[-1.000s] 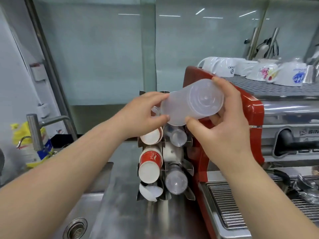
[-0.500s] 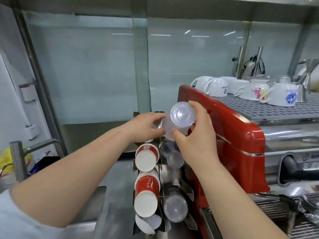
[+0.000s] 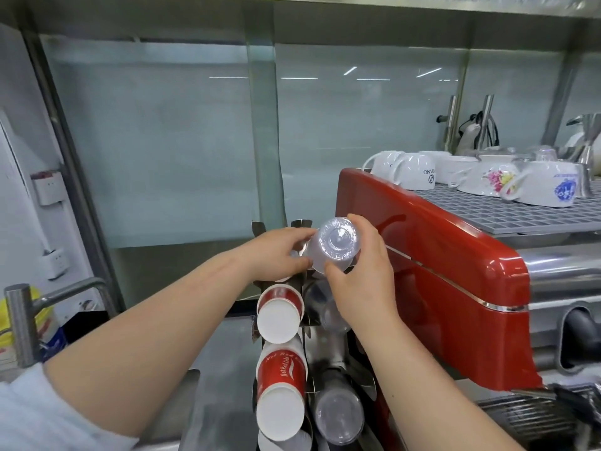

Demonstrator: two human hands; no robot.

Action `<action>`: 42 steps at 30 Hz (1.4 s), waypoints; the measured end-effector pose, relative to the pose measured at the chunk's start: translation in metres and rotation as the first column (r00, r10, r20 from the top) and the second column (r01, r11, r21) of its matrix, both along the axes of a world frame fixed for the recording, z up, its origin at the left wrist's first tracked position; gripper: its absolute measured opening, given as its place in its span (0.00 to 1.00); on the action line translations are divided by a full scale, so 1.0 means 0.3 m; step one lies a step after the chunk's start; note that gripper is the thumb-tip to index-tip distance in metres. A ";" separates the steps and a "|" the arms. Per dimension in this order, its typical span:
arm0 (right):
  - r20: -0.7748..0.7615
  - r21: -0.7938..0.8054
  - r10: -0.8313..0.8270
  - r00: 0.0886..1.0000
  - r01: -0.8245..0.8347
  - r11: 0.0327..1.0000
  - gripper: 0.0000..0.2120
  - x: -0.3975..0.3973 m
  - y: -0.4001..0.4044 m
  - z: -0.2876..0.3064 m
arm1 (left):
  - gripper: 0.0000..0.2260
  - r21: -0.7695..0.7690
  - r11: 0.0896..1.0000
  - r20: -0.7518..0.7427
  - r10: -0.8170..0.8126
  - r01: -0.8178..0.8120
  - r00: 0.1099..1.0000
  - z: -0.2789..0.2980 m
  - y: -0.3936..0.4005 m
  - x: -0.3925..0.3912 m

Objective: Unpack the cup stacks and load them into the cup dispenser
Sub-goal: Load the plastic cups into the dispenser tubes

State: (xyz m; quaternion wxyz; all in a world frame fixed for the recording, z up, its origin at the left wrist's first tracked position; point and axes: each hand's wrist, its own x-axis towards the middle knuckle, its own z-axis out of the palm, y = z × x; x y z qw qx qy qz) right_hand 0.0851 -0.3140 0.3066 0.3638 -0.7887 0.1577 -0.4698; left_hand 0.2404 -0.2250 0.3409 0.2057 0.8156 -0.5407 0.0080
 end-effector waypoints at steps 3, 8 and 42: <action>0.004 0.006 -0.012 1.000 0.011 1.000 0.33 0.023 -0.017 -0.005 | 0.21 0.000 1.000 -0.004 -0.011 0.011 1.000 -0.003 -0.016 0.013; 0.011 0.040 -0.004 1.000 0.003 0.999 0.34 0.053 -0.038 -0.017 | 0.21 -0.015 0.999 -0.001 -0.043 0.043 0.999 -0.005 -0.034 0.035; -0.236 -0.096 -0.077 0.969 0.055 0.994 0.27 0.240 -0.175 -0.149 | 0.22 -0.005 0.997 0.147 -0.075 0.077 0.986 -0.073 -0.161 0.159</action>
